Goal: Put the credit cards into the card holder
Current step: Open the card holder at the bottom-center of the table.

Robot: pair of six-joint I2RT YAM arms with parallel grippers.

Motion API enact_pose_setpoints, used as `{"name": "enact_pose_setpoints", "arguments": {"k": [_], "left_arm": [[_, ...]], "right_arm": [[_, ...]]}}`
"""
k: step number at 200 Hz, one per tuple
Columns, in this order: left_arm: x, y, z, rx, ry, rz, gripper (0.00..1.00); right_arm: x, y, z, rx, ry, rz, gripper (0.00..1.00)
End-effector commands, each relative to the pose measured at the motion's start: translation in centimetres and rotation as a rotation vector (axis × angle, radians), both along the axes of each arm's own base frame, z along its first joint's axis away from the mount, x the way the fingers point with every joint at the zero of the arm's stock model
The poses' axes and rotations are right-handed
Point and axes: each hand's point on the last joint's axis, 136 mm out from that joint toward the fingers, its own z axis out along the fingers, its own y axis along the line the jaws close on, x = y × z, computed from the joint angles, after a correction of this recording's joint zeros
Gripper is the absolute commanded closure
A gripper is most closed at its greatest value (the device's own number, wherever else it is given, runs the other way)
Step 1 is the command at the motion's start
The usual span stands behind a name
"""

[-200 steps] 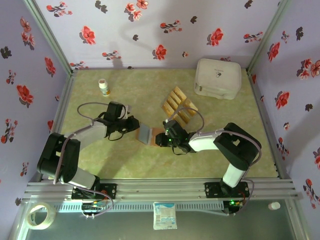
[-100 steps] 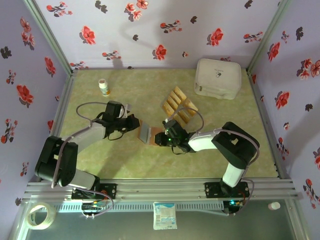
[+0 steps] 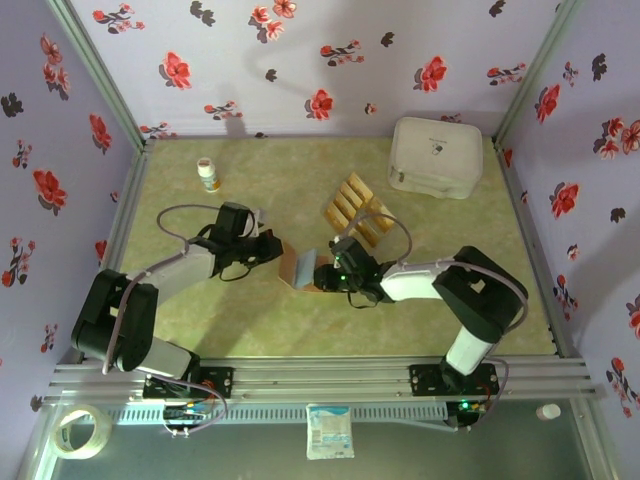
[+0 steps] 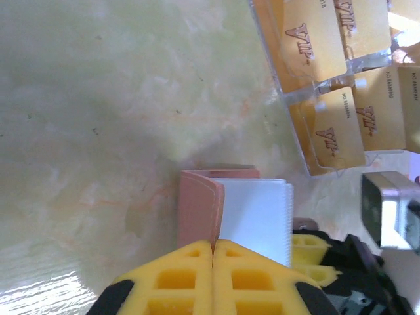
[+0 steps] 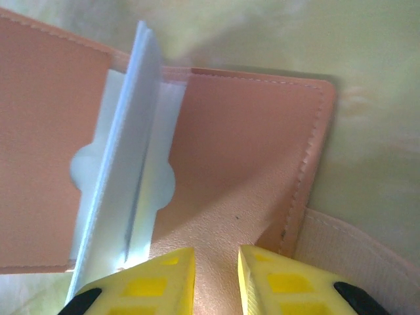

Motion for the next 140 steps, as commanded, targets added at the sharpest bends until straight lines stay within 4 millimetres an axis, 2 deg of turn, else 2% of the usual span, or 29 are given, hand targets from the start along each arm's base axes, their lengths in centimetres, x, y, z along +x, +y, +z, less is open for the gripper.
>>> {"name": "enact_pose_setpoints", "arguments": {"k": [1,35,66,108,126,140], "left_arm": [[0.1,0.2,0.5,0.032,-0.014,-0.003,1.00],[0.1,0.3,0.3,0.032,-0.011,0.003,1.00],[0.0,0.3,-0.1,0.034,-0.007,0.005,1.00],[-0.1,0.6,-0.6,0.049,0.000,0.008,1.00],[-0.1,0.8,-0.8,0.063,-0.001,0.010,1.00],[-0.2,1.0,-1.1,0.080,0.000,0.011,1.00]], "right_arm": [[-0.5,-3.0,0.7,-0.104,-0.004,-0.028,0.76],[-0.1,-3.1,4.1,-0.089,-0.061,-0.015,0.76],[0.7,-1.2,5.9,-0.037,-0.074,0.020,0.76],[1.3,2.2,5.5,-0.006,-0.054,0.064,0.76],[1.3,3.3,4.6,-0.010,-0.040,0.080,0.77],[1.2,3.4,3.5,-0.022,-0.024,0.078,0.77]]}}
